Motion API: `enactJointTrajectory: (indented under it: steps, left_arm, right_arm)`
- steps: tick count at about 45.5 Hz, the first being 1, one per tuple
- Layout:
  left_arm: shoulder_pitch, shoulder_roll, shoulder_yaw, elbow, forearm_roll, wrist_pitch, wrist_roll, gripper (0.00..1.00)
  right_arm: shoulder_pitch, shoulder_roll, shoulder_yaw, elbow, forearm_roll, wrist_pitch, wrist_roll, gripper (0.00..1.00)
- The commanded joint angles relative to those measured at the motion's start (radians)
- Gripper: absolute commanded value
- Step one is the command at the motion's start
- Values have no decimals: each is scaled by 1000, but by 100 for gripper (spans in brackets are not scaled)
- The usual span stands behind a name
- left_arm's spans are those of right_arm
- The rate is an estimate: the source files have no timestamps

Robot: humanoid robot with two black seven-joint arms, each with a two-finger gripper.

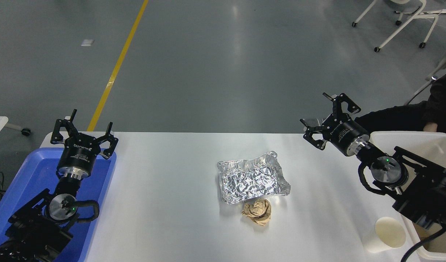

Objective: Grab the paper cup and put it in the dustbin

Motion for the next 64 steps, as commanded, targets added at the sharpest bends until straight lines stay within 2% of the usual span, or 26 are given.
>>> enactJointTrajectory:
  steps: [1,10,14,18,23,35,42,50,64]
  left_arm:
    - [0,0,2,0,3,0,-3,100]
    - [-8,3,15,1,4,5,3,100]
    - [-8,3,15,1,6,5,3,100]
    - [-8,3,15,1,6,6,3,100]
    - [-8,3,15,1,6,5,3,100]
    - [-8,3,15,1,4,6,3,100]
    - [-8,3,15,1,4,6,3,100]
    - [-8,3,13,1,4,6,2,100]
    - [-8,3,13,1,4,6,2,100]
  right_arm:
    - [9,1,-17,-1,-2,-5,0,100]
    - [28,-8,-23,2,-10,-1,-1,100]
    - [84,-43,-78,5,-65,4,-8,100]
    - [207,-94,-245,17,-128,12,-8,100]
    - [417,-129,-523,46,-134,39,-8,100]
    - [951,-174,-998,233,-165,237,-12,100]
    - [1264,-131,-1224,408,-265,324,-12,100]
    - [1456,-34,-1361,551,-358,354,-14,100]
    - [1681,113,-1553,746,-386,378,-11,100]
